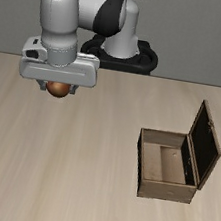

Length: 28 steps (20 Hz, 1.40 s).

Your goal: Pick up the apple and place it in the box

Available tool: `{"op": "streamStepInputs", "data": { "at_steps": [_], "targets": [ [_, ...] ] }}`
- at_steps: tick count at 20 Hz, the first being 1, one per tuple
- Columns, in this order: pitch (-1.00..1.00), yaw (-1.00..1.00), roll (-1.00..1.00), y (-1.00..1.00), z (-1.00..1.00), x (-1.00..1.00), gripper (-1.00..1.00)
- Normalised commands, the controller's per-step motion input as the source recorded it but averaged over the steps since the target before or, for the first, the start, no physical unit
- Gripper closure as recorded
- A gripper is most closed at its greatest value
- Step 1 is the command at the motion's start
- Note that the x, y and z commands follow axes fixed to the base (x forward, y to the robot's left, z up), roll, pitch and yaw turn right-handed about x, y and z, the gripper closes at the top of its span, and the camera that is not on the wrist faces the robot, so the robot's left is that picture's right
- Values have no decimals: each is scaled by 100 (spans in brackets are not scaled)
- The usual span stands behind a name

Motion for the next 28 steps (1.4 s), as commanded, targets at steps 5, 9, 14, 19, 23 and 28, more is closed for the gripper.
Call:
{"op": "streamStepInputs", "data": {
  "at_steps": [5, 9, 14, 19, 23, 28],
  "targets": [
    [0, 0, 0, 100, 0, 0, 100],
    [0, 0, 0, 100, 0, 0, 100],
    [0, 0, 0, 100, 0, 0, 100],
    [0, 0, 0, 100, 0, 0, 100],
    [0, 0, 0, 100, 0, 0, 100],
    [0, 0, 0, 20, 0, 80, 100]
  ]
}}
